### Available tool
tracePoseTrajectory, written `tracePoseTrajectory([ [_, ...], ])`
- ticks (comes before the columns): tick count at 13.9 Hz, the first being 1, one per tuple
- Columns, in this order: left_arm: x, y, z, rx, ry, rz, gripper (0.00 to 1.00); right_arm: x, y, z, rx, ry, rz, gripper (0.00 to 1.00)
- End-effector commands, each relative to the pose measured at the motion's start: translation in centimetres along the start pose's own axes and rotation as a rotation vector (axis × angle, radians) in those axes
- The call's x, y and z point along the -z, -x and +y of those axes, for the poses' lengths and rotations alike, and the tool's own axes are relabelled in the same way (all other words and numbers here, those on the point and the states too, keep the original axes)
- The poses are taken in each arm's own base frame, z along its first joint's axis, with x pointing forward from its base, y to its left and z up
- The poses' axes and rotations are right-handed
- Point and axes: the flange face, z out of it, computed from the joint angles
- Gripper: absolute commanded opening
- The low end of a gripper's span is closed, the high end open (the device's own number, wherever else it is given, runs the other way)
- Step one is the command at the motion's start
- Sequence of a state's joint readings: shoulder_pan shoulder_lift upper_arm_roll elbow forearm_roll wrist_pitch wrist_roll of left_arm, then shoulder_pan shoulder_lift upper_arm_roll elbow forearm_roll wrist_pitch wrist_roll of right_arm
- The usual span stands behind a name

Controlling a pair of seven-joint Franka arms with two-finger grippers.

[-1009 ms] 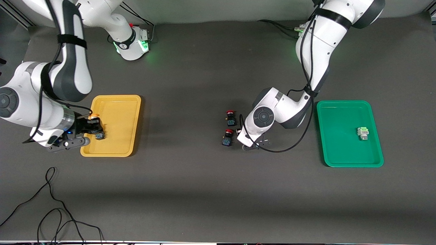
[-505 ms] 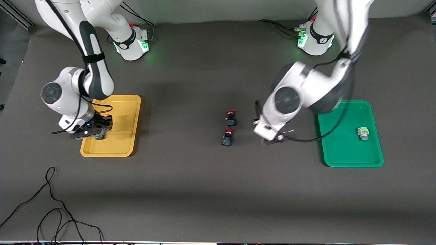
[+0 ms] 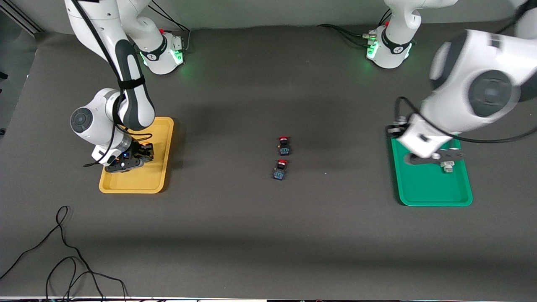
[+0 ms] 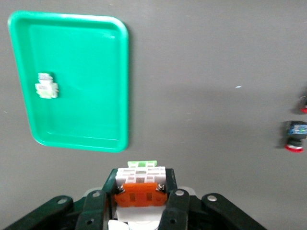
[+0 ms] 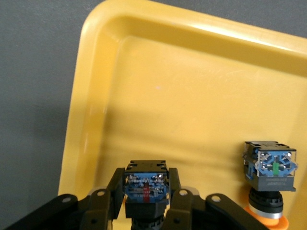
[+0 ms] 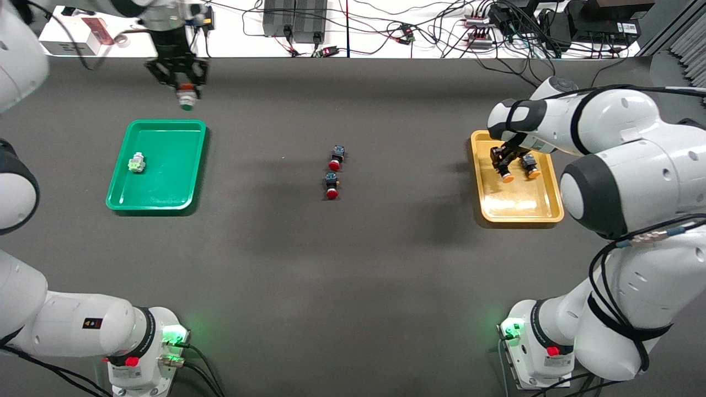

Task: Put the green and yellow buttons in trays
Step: 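Release the blue switch in the yellow tray while the left gripper lowers the orange switch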

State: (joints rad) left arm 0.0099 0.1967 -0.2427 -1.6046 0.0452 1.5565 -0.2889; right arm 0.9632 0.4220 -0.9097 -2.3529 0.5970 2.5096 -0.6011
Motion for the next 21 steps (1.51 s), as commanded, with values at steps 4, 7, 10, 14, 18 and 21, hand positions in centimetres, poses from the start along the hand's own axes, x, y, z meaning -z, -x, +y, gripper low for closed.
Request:
tracePoseTrajectory([
  [4,-8.6,-2.1,-9.7,-0.131,0.007,0.013,0.0,7.6,-5.7,-0.6,-0.005,-0.095,-0.059,1.0],
  [7,-15.9,-1.9,-12.4,-0.151,0.017,0.105,0.0,16.0,-9.1,-1.4,0.01,-0.073,-0.133,1.0],
  [10,-22.5,-0.8,-11.8,-0.158,0.032,0.18,0.0,21.5,-10.2,-1.7,0.012,-0.063,-0.142,1.0],
  [14,-29.9,-0.6,-12.7,-0.127,0.078,0.246,0.0,27.3,-10.2,-1.1,0.023,-0.029,-0.157,1.0],
  [18,-33.1,0.1,-12.5,-0.112,0.1,0.279,0.0,31.6,-10.0,-0.6,0.041,0.019,-0.121,1.0],
  [21,-33.1,0.0,-12.2,-0.112,0.1,0.271,0.41,33.4,-9.0,0.2,-0.029,0.016,-0.106,1.0],
])
